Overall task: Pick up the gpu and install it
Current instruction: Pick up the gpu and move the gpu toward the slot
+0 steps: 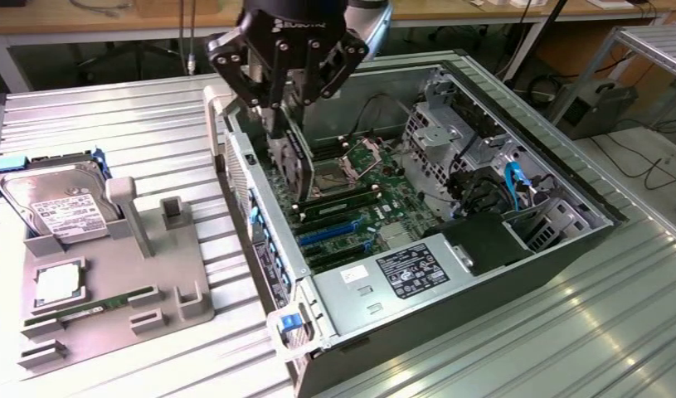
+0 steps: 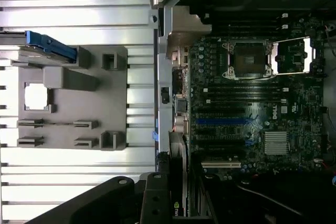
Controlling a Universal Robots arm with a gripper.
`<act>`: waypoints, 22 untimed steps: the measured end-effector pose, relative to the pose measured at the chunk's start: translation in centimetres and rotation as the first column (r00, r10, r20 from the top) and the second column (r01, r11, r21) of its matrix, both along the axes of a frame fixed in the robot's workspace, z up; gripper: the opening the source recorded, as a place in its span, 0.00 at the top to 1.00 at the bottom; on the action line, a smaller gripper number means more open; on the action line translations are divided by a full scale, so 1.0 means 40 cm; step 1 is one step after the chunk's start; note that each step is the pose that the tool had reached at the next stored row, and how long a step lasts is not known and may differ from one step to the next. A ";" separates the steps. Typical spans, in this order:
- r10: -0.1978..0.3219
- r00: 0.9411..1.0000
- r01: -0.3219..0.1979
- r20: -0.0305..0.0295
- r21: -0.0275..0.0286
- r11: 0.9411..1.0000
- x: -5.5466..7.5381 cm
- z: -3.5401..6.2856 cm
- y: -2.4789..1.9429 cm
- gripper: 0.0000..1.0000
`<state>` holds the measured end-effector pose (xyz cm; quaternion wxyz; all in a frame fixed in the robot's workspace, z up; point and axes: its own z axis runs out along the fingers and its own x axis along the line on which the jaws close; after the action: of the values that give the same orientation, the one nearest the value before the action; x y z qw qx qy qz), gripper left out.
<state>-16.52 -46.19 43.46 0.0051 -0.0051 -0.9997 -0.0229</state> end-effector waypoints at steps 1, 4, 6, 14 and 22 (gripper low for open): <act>0.000 1.000 0.000 -0.001 -0.001 1.000 0.022 -0.008 0.001 0.74; 0.000 1.000 0.000 -0.003 -0.002 1.000 0.067 -0.026 0.006 0.74; 0.000 1.000 0.000 -0.004 -0.003 1.000 0.095 -0.037 0.009 0.74; 0.000 1.000 0.000 -0.010 -0.006 1.000 0.186 -0.074 0.019 0.74; 0.000 1.000 0.000 -0.016 -0.007 1.000 0.282 -0.112 0.026 0.74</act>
<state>-5.23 -45.15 38.96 0.0129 -0.0054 -0.9997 -0.0196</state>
